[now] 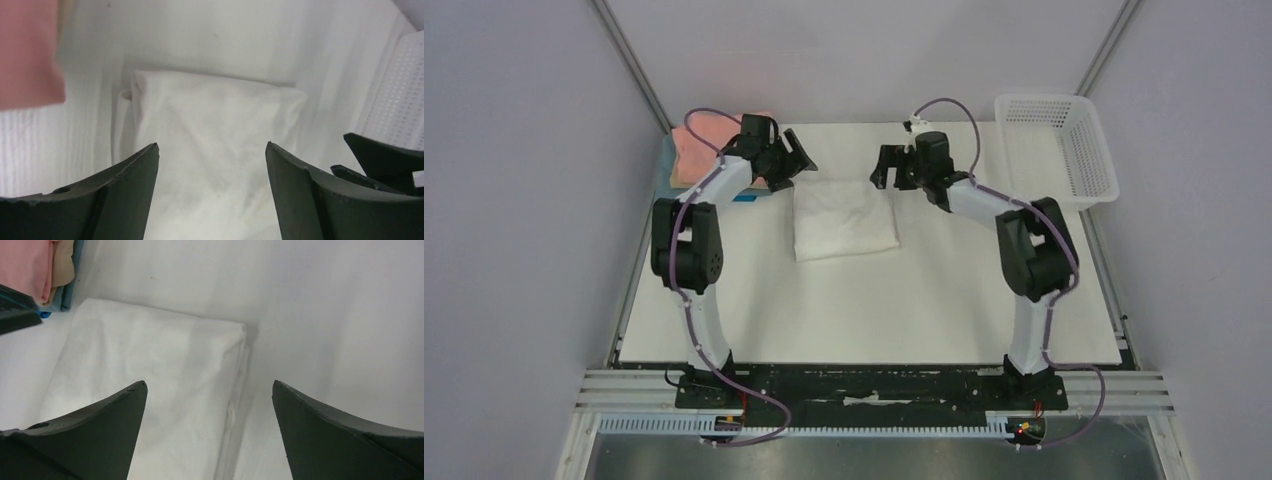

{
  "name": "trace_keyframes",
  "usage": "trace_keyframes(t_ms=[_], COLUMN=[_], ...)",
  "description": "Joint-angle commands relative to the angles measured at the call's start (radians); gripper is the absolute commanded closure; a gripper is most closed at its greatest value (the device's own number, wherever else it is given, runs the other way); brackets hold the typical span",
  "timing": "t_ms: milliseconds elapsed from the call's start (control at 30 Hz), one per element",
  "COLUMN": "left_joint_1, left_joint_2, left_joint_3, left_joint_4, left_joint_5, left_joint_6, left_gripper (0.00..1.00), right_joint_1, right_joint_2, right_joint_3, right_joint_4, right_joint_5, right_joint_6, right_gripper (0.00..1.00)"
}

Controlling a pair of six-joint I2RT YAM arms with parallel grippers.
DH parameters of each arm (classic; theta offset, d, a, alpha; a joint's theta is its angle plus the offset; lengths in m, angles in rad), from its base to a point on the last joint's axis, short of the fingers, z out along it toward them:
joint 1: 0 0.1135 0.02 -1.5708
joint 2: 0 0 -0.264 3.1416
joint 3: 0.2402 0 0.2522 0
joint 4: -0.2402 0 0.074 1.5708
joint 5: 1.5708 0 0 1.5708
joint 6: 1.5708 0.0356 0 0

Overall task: Fold and stack the t-shirts
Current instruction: Smooth out wrinkles on the folded tshirt, then put the neatly folded tshirt into the corner of the board with the left arm

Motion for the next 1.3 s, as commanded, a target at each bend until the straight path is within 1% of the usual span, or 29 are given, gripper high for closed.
trace_keyframes(t_ms=[0,100,200,267,367,467,567,667,833,933,1000,1033,1133,1200,1233,1267], left_joint_1=[0.005,0.005,0.005,0.005,0.005,0.005,0.005,0.005,0.004,-0.008,-0.026,-0.037,-0.081,-0.116,-0.130,-0.154], left_joint_2=[-0.327,-0.450,-0.530,-0.553,-0.547,-0.497,-0.438,-0.375,-0.252,-0.201,-0.178,-0.168,-0.129,-0.097,-0.085,-0.073], left_joint_3=[-0.121,-0.261,-0.386,-0.455,-0.515,-0.524,-0.536,-0.532,-0.488,-0.487,-0.489,-0.488,-0.474,-0.445,-0.421,-0.392], left_joint_4=[-0.023,-0.045,-0.029,-0.002,0.038,0.049,0.088,0.142,0.138,0.140,0.137,0.130,0.109,0.082,0.056,0.026], left_joint_5=[-0.123,-0.189,-0.186,-0.163,-0.146,-0.130,-0.094,-0.062,-0.046,-0.042,-0.051,-0.063,-0.120,-0.165,-0.197,-0.249], left_joint_6=[0.061,0.032,0.026,0.032,0.032,0.045,0.055,0.042,0.031,0.028,0.024,0.025,0.025,0.033,0.038,0.046], left_gripper=[0.16,0.16,0.16,0.16,0.16,0.15,0.15,0.15,0.16,0.25,0.35,0.43,0.59,0.74,0.87,0.97], right_joint_1=[-0.008,-0.009,-0.009,-0.011,-0.014,-0.014,-0.014,-0.014,-0.014,-0.014,-0.014,-0.014,-0.014,-0.013,-0.015,-0.014], right_joint_2=[-0.422,-0.637,-0.840,-0.972,-1.141,-1.249,-1.313,-1.339,-1.370,-1.389,-1.398,-1.402,-1.416,-1.427,-1.433,-1.436], right_joint_3=[-0.316,-0.585,-0.801,-0.941,-1.092,-1.163,-1.176,-1.178,-1.218,-1.225,-1.223,-1.223,-1.241,-1.255,-1.260,-1.263], right_joint_4=[0.120,0.192,0.231,0.268,0.326,0.319,0.252,0.200,0.198,0.199,0.201,0.203,0.203,0.207,0.208,0.207], right_joint_5=[0.159,0.172,0.232,0.271,0.296,0.270,0.224,0.195,0.181,0.193,0.197,0.202,0.226,0.240,0.257,0.273], right_joint_6=[-0.060,-0.037,0.001,0.028,0.050,0.045,0.011,-0.004,-0.003,-0.008,-0.012,-0.012,0.007,0.005,0.006,0.004], right_gripper=[0.02,0.02,0.02,0.02,0.02,0.02,0.02,0.02,0.02,0.02,0.02,0.02,0.02,0.02,0.02,0.02])
